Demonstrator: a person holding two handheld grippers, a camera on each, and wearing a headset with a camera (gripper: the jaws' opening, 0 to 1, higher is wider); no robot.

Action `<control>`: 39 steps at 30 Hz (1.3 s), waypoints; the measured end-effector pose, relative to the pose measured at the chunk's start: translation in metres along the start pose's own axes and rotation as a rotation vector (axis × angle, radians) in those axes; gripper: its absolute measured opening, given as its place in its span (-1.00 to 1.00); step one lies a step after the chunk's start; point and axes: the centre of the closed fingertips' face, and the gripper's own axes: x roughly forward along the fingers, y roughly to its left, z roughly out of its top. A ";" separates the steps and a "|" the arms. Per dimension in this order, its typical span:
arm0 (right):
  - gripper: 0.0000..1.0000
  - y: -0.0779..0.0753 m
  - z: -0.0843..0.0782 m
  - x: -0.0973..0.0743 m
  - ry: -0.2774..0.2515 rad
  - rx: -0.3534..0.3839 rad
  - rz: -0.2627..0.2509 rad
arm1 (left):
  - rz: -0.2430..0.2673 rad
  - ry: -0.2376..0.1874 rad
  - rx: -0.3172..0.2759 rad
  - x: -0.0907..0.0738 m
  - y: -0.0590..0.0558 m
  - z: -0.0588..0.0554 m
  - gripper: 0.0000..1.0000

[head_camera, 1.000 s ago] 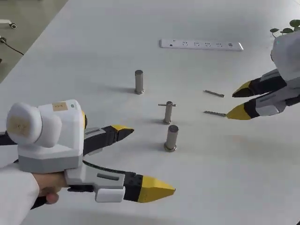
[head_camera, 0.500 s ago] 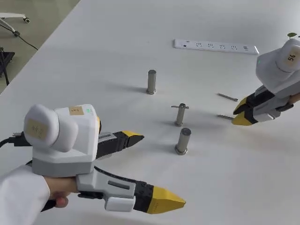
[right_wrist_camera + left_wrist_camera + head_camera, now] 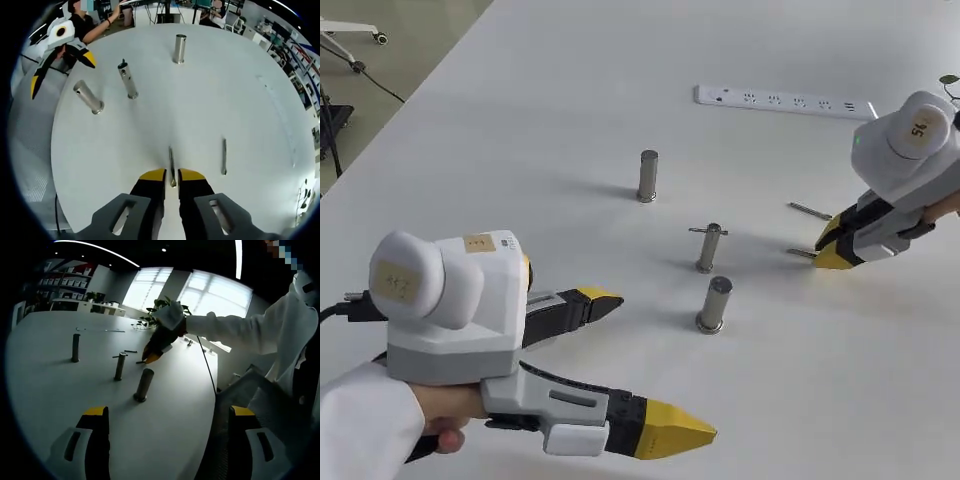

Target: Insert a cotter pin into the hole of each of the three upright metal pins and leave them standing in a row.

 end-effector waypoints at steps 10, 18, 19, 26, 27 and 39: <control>-1.00 0.012 0.005 -0.001 0.013 -0.035 -0.005 | 0.004 -0.006 0.007 -0.001 0.001 0.003 0.98; -1.00 0.014 0.005 -0.002 0.009 -0.001 -0.018 | 0.013 0.001 0.002 -0.002 0.002 0.000 0.97; -1.00 0.015 0.005 -0.002 0.005 0.015 -0.021 | 0.014 -0.001 0.001 -0.002 0.002 0.001 0.95; -1.00 0.014 0.005 -0.010 -0.053 0.050 -0.044 | 0.023 -0.014 0.000 -0.003 0.004 0.009 0.93; -1.00 0.014 0.007 -0.013 -0.074 0.044 -0.049 | 0.025 -0.015 0.002 -0.002 0.004 0.010 0.95; -1.00 0.036 0.030 -0.051 -0.244 -0.043 -0.152 | -0.001 0.011 -0.018 0.016 0.003 0.032 0.68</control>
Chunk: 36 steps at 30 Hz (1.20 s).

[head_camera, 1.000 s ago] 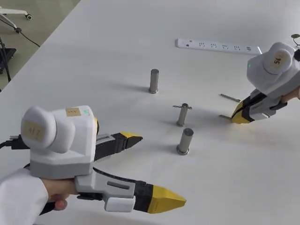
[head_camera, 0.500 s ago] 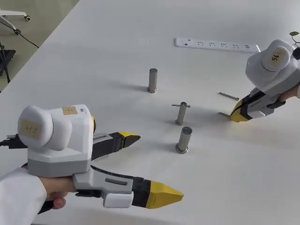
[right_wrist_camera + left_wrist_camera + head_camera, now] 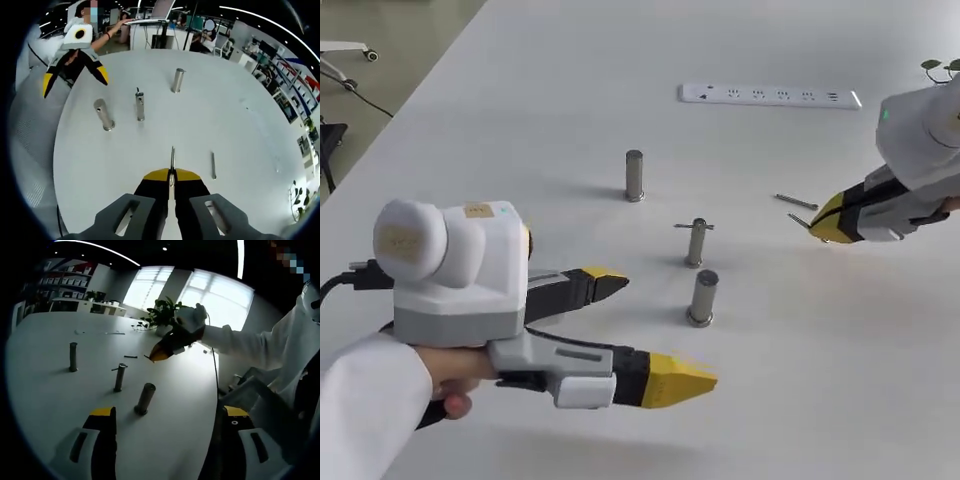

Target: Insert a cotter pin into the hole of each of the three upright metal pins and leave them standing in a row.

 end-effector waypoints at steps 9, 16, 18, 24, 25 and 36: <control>-1.00 0.032 0.035 -0.022 -0.107 -0.105 -0.024 | -0.050 -0.063 -0.124 0.022 -0.002 0.048 0.23; -1.00 0.047 0.060 -0.027 -0.183 -0.147 -0.018 | -0.119 -0.083 -0.206 0.041 -0.008 0.073 -0.12; -1.00 0.054 0.066 -0.029 -0.203 -0.148 -0.011 | -0.116 -0.051 -0.220 0.046 -0.006 0.070 -0.21; -1.00 0.074 0.080 -0.031 -0.230 -0.203 0.012 | -0.146 0.023 -0.324 0.053 -0.009 0.061 -0.54; -1.00 0.075 0.080 -0.030 -0.231 -0.210 0.012 | -0.146 0.027 -0.325 0.054 -0.009 0.060 -0.57; -1.00 0.082 0.080 -0.028 -0.229 -0.232 0.035 | -0.154 0.082 -0.418 0.053 -0.010 0.052 -0.89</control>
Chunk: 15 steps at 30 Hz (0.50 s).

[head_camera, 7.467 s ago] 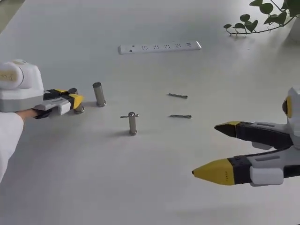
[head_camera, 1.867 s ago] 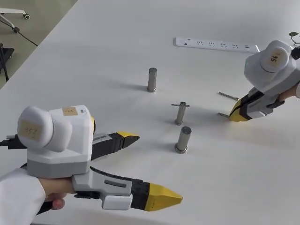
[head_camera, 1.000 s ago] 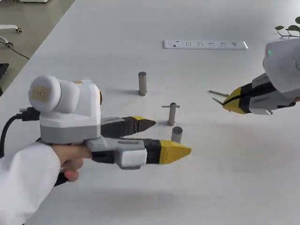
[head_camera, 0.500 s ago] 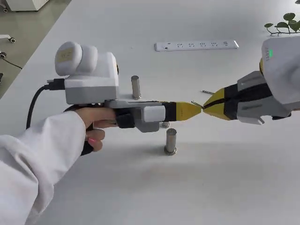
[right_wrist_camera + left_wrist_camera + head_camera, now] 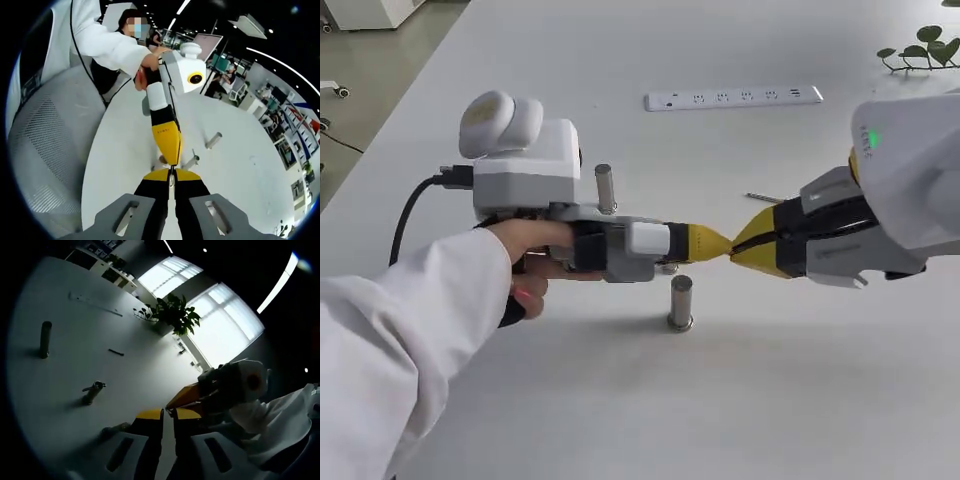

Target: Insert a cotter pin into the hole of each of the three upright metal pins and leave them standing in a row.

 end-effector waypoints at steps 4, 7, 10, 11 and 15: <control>-1.00 0.003 0.000 0.001 0.001 -0.010 0.007 | -0.003 0.017 -0.007 0.000 0.000 -0.004 -0.94; -1.00 0.004 -0.002 0.002 -0.001 -0.006 0.009 | 0.000 0.026 -0.012 0.000 0.000 -0.006 -0.98; -1.00 0.005 -0.004 0.003 0.000 -0.005 0.015 | 0.005 0.049 -0.037 0.001 0.001 -0.011 -0.98; -1.00 0.006 -0.004 0.003 -0.002 -0.004 0.019 | 0.005 0.060 -0.040 0.001 0.002 -0.013 -0.98; -1.00 0.009 -0.004 0.004 -0.001 -0.006 0.026 | 0.009 0.075 -0.040 0.000 0.002 -0.015 -0.98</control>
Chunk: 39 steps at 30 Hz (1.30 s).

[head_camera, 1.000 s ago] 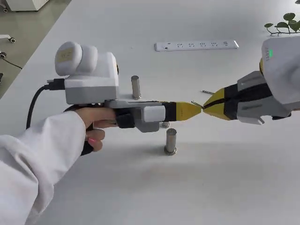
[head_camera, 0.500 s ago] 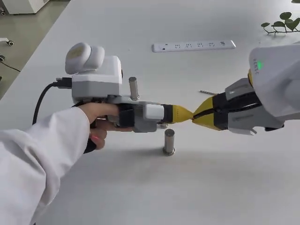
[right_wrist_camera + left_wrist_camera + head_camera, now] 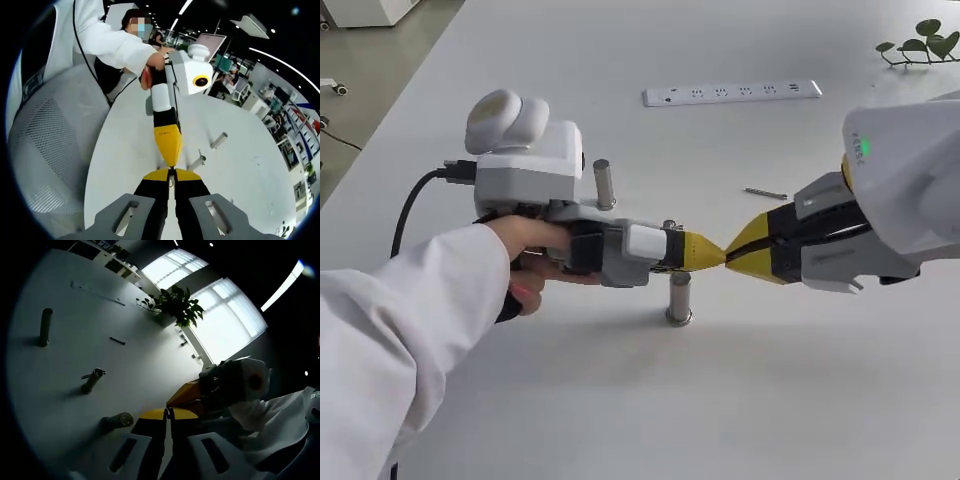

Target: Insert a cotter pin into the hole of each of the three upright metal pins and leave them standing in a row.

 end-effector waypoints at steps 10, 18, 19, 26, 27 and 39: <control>-1.00 0.008 0.004 0.002 -0.005 -0.034 0.015 | 0.005 0.023 0.009 -0.004 0.001 -0.005 -1.00; -0.71 0.007 0.014 0.000 -0.039 -0.034 -0.017 | 0.025 0.016 0.034 -0.012 0.001 -0.006 -1.00; -0.65 0.007 0.014 0.000 -0.040 -0.022 -0.017 | 0.028 0.014 0.047 -0.013 0.002 -0.006 -1.00; -0.66 0.023 0.007 -0.005 -0.134 0.253 0.091 | 0.076 0.044 0.372 -0.025 -0.003 -0.010 -1.00; -0.66 0.019 0.002 -0.006 -0.142 0.284 0.106 | 0.065 0.052 0.431 -0.026 -0.007 -0.012 -1.00; -0.82 0.037 0.015 -0.006 -0.245 0.409 0.189 | -0.012 0.066 0.874 -0.024 -0.033 -0.020 -1.00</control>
